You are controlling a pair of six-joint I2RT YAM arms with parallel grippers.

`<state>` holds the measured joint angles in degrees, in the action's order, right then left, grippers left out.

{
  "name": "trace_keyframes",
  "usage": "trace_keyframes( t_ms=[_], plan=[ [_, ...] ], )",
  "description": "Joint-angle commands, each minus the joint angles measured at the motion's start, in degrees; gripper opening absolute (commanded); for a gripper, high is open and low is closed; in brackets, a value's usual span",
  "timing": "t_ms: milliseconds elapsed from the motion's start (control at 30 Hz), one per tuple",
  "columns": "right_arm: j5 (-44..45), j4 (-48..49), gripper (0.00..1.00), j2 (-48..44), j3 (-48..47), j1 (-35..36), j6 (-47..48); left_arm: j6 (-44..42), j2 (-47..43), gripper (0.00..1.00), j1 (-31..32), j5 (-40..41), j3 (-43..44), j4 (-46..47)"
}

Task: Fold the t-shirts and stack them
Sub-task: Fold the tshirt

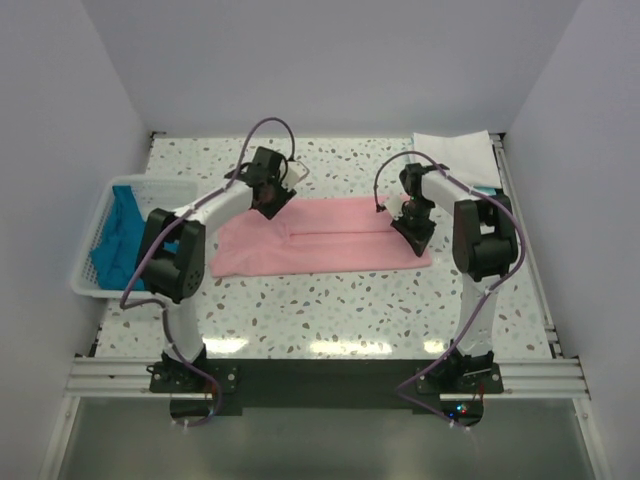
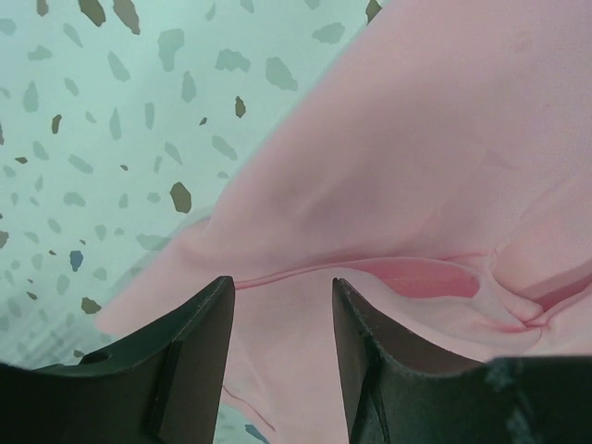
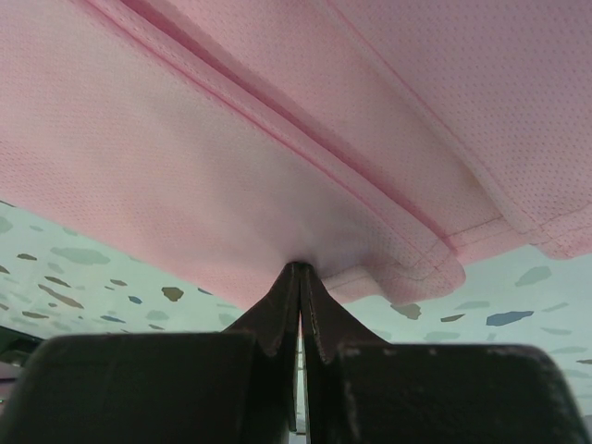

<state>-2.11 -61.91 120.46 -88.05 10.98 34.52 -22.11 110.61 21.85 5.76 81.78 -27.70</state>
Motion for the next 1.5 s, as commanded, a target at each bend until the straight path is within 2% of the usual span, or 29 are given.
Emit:
trace_keyframes(
  t_ms=[0,167,233,367,533,667,900,1100,1300,1467],
  plan=[
    [0.62,1.27,0.0,0.56,-1.94,0.0,1.07,-1.8,-5.73,0.52,-1.1,0.59,2.86,1.09],
    [-0.96,-1.28,0.0,-1.63,-5.54,0.0,0.63,2.85,-12.86,0.5,-2.25,-8.99,-2.4,-5.5],
    [-2.19,-2.25,0.0,-2.6,-6.95,0.09,0.46,5.04,-14.19,0.48,-2.33,-10.5,-5.57,-7.53],
    [-3.08,-4.0,0.0,-1.38,-10.99,0.44,0.02,8.39,-14.11,0.42,-2.16,-14.36,-9.97,-6.41],
    [-3.25,-3.48,0.0,0.65,-12.58,0.97,-1.21,9.71,-7.61,0.35,-2.07,-18.15,-7.25,-6.22],
    [-2.73,-2.52,0.0,2.67,-12.06,0.97,-1.3,9.63,-1.99,0.35,-2.07,-20.52,-4.0,-5.08],
    [-0.18,-0.93,0.0,4.34,-9.34,0.97,-0.25,7.26,5.06,0.34,-2.16,-19.03,-0.13,-6.4],
    [1.93,0.21,0.0,1.88,-2.58,2.46,1.42,4.98,-0.47,0.39,-5.22,-20.43,0.22,-8.68],
    [1.67,0.13,0.0,-5.84,8.24,6.68,2.74,-0.03,-8.73,0.4,-7.26,-22.55,-1.43,-16.76],
    [-5.79,-8.04,0.0,-8.49,0.35,6.33,1.87,-3.64,-14.63,0.4,-7.08,-20.27,-12.59,-18.53]
  ],
)
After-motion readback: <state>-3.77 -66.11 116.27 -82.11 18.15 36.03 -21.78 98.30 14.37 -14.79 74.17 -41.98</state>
